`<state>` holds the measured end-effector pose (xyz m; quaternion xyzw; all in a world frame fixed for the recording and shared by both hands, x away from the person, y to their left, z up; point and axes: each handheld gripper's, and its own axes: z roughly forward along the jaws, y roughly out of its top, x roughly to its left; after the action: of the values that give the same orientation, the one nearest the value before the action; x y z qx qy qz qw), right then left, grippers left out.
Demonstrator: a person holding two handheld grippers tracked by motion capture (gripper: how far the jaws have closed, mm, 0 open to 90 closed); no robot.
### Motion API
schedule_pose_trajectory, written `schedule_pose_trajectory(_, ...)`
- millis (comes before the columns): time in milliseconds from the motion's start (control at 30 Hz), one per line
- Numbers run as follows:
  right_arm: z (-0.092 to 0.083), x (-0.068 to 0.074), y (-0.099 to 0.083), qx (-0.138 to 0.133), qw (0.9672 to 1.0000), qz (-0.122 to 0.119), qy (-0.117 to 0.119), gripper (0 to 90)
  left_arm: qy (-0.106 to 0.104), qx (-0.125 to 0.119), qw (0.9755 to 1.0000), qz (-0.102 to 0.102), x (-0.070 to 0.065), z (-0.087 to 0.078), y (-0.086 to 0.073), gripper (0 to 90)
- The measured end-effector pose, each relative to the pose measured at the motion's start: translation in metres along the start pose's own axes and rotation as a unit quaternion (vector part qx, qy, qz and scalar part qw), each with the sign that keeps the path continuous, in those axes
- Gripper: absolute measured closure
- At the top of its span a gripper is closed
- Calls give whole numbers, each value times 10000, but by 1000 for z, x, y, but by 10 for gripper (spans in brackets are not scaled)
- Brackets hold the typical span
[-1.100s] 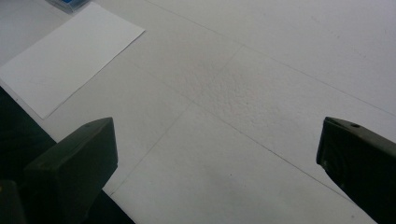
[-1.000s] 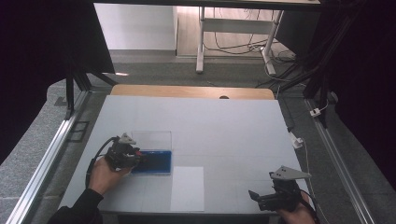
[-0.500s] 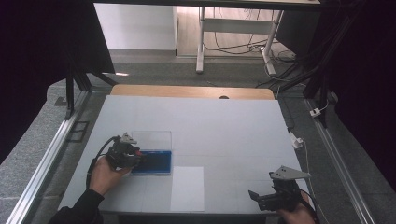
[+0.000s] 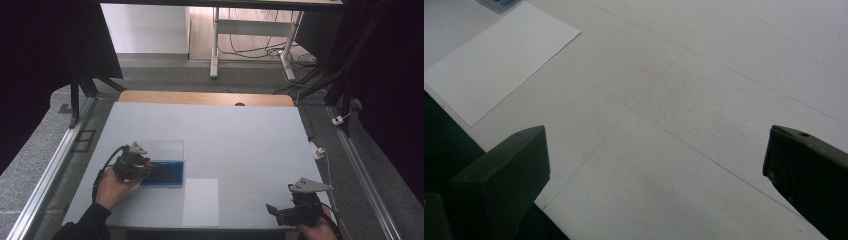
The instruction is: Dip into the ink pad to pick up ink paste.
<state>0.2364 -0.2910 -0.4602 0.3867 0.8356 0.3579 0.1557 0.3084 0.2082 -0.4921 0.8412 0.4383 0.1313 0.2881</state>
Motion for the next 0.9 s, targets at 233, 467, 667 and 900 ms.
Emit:
schedule_pose_trajectory(233, 0, 0, 0, 6, 10000, -4, 1, 0, -26, -150, 9999, -31, 0, -6, 1, 582)
schedule_pose_trajectory(467, 0, 0, 0, 0, 10000, -10, 0, 0, -129, -294, 9995, 7, -2, -10, 1, 581)
schedule_pose_trajectory(667, -1, 0, 0, -14, 10000, -9, 5, 0, -241, -398, 9989, 40, -5, -15, 3, 581)
schedule_pose_trajectory(900, -1, 0, 0, -18, 10000, -6, 9, 0, -271, -435, 9984, 226, -16, -19, 6, 581)
